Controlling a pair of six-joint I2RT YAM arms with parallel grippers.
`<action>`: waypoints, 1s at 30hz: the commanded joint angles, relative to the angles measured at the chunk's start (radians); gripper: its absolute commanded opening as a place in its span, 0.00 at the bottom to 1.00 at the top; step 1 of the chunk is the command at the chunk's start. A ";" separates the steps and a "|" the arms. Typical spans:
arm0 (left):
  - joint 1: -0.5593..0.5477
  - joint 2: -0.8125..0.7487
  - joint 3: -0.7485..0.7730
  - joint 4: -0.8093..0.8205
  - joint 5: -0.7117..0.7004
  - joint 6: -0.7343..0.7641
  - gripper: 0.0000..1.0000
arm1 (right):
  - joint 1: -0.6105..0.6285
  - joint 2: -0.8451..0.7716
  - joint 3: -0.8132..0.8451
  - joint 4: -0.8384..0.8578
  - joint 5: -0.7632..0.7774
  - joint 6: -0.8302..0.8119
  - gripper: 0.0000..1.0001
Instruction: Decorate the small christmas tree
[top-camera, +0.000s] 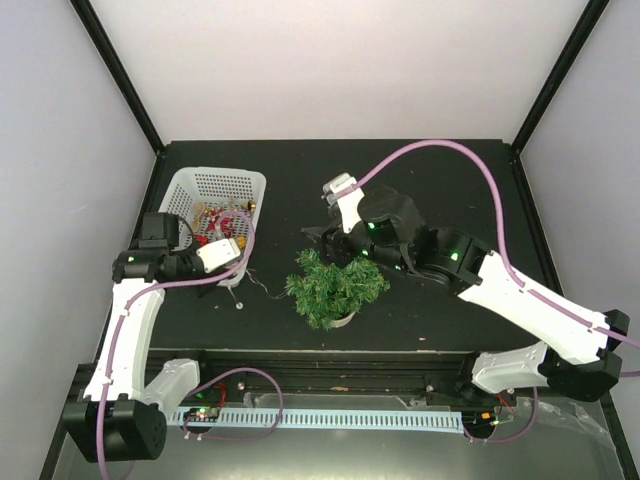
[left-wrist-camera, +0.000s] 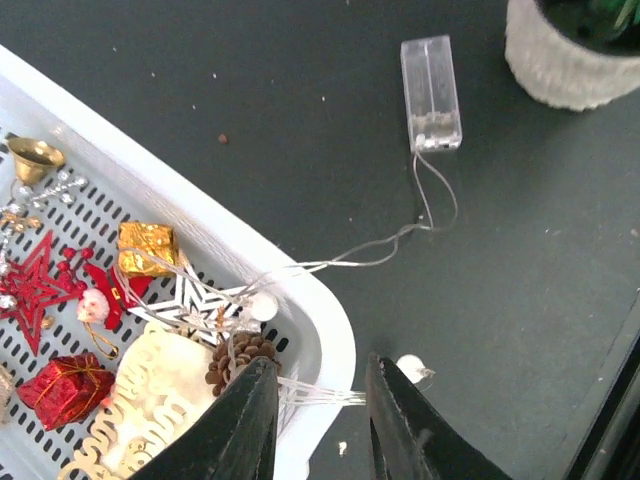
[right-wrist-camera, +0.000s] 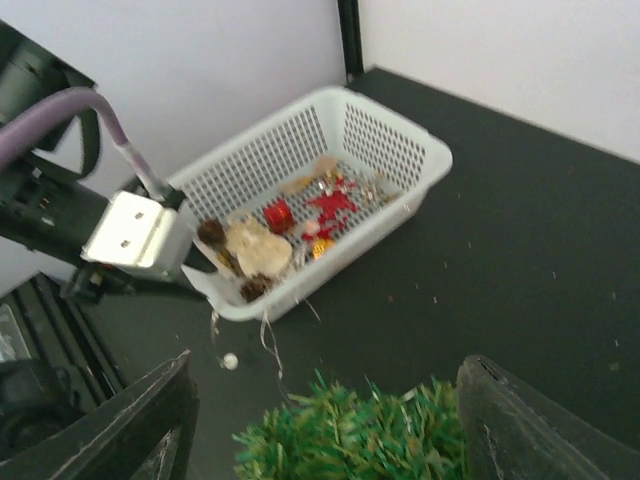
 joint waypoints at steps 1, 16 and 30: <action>-0.019 0.012 -0.044 0.125 -0.141 0.045 0.25 | -0.017 -0.029 -0.068 0.034 -0.002 0.050 0.72; -0.020 0.223 0.159 -0.293 -0.082 -0.169 0.25 | -0.030 -0.016 -0.111 0.044 0.012 0.076 0.76; -0.054 0.213 0.049 -0.305 -0.171 -0.230 0.33 | -0.033 -0.040 -0.154 0.047 0.025 0.089 0.77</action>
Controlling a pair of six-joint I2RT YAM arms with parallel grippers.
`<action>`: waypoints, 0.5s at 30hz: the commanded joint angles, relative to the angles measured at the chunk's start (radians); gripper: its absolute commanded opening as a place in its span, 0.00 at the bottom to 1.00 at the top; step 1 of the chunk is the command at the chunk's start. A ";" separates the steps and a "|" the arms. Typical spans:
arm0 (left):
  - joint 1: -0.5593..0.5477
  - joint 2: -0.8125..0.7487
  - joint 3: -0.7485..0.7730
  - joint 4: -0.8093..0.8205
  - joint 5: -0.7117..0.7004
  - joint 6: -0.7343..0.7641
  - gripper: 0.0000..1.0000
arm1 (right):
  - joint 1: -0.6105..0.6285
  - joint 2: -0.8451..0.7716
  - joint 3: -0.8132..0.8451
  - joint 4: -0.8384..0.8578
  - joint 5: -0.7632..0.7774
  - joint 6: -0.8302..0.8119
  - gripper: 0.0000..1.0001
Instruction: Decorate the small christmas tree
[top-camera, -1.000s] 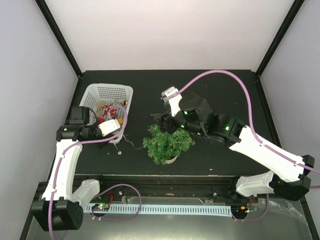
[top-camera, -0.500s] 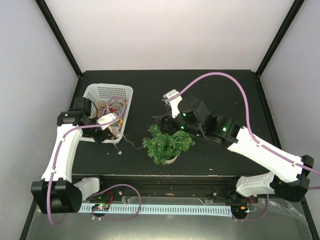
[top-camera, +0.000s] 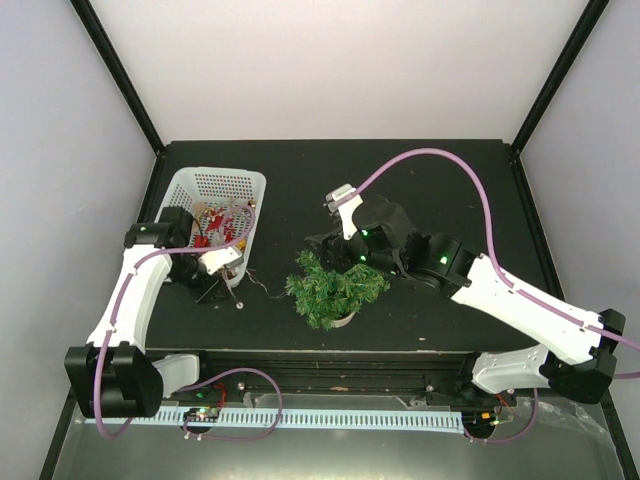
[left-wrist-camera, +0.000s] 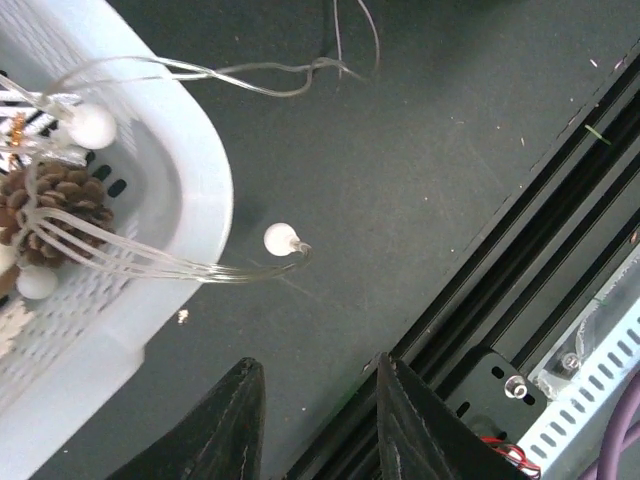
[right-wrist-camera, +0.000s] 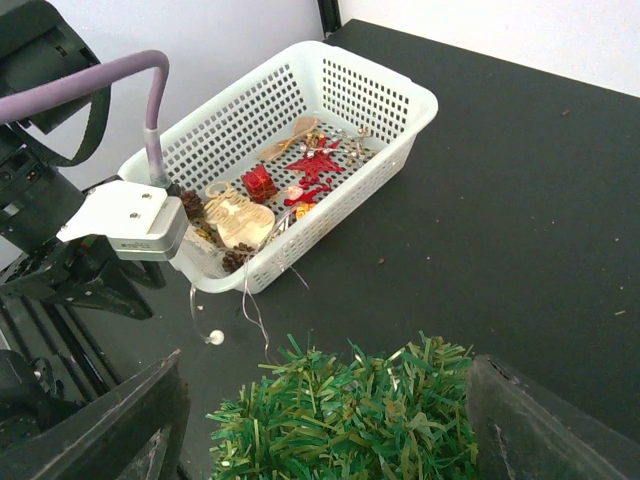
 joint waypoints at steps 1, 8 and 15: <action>-0.024 -0.011 -0.034 -0.023 -0.030 -0.054 0.35 | -0.008 -0.028 -0.013 0.020 0.024 0.013 0.77; -0.052 -0.003 -0.093 0.064 -0.056 -0.139 0.53 | -0.012 -0.054 -0.042 0.032 0.033 0.009 0.77; -0.084 0.022 -0.099 0.178 -0.096 -0.273 0.54 | -0.015 -0.085 -0.071 0.050 0.037 0.007 0.78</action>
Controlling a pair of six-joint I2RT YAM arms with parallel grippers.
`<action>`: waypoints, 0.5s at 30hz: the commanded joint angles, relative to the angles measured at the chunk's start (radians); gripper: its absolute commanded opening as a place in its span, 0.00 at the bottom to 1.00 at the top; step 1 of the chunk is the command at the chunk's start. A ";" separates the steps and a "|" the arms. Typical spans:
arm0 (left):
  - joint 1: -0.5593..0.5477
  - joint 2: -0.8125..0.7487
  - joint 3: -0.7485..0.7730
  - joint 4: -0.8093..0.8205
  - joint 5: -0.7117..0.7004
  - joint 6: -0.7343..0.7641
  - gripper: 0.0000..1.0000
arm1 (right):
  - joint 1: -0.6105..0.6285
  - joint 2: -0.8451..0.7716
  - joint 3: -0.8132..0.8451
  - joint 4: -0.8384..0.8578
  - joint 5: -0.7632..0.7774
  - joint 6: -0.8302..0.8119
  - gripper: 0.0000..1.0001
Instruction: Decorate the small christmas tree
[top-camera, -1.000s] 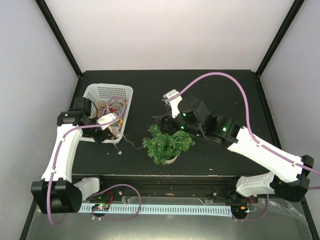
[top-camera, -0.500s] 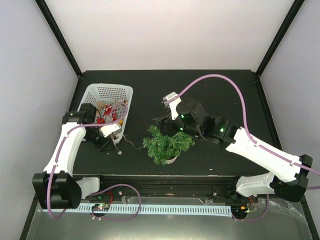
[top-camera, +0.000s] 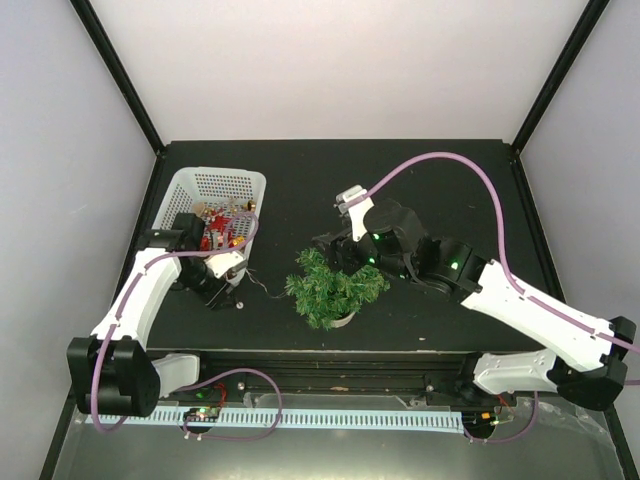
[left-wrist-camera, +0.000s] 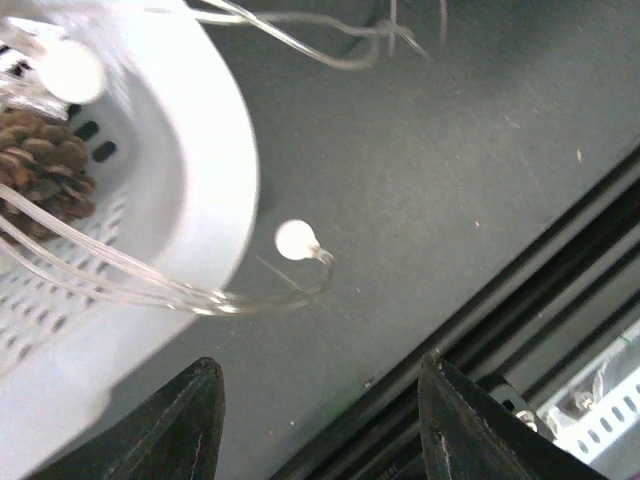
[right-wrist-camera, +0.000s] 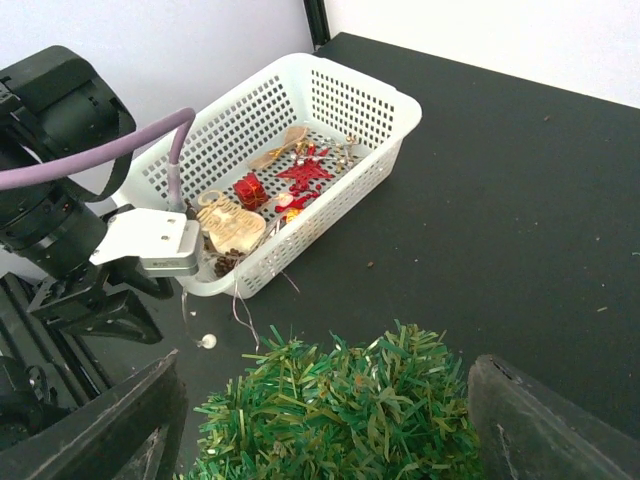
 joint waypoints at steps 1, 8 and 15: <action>-0.024 0.019 0.006 0.097 -0.030 -0.110 0.54 | -0.006 -0.034 -0.023 0.034 0.024 0.001 0.78; -0.069 0.047 -0.001 0.144 -0.075 -0.149 0.56 | -0.016 -0.049 -0.053 0.043 0.033 -0.002 0.79; -0.077 0.078 0.004 0.160 -0.094 -0.162 0.54 | -0.018 -0.063 -0.072 0.058 0.033 -0.004 0.79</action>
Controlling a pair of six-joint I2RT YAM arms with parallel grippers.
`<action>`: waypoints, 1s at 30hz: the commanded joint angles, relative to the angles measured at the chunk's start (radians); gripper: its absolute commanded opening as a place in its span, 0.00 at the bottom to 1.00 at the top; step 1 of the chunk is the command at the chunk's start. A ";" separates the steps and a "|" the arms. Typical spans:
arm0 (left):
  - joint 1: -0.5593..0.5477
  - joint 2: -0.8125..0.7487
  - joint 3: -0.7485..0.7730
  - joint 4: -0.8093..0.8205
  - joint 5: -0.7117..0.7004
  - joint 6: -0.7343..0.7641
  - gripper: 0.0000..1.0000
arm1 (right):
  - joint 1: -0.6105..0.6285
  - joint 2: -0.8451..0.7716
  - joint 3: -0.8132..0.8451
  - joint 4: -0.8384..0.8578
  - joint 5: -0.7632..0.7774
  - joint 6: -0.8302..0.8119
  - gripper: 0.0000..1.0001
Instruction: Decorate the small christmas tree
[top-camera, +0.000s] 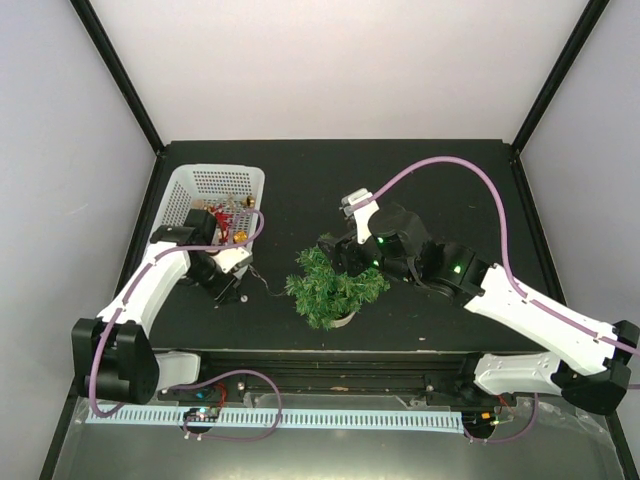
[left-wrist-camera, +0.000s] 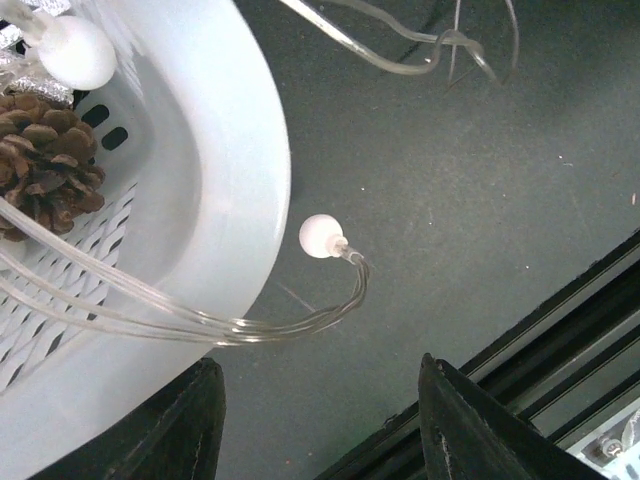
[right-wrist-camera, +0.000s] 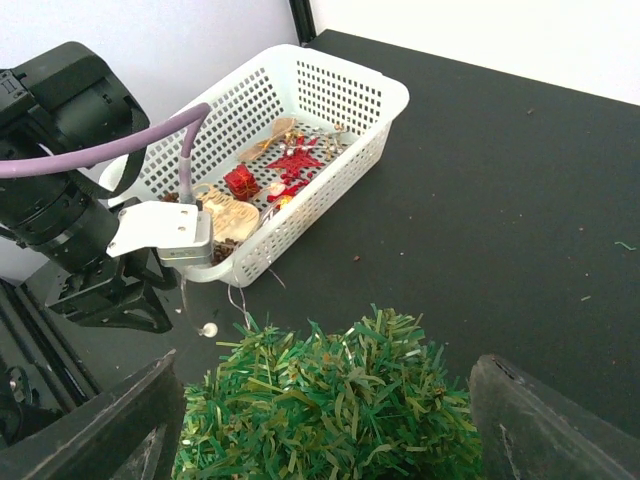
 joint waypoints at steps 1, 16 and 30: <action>-0.006 0.009 0.006 0.054 -0.032 -0.028 0.54 | -0.005 -0.026 -0.012 0.037 0.021 -0.004 0.79; 0.150 -0.033 -0.022 0.141 -0.193 0.189 0.54 | -0.009 -0.018 -0.009 0.040 0.016 -0.022 0.79; 0.300 0.051 0.110 0.076 -0.037 0.285 0.54 | -0.020 -0.015 -0.034 0.055 0.013 -0.029 0.79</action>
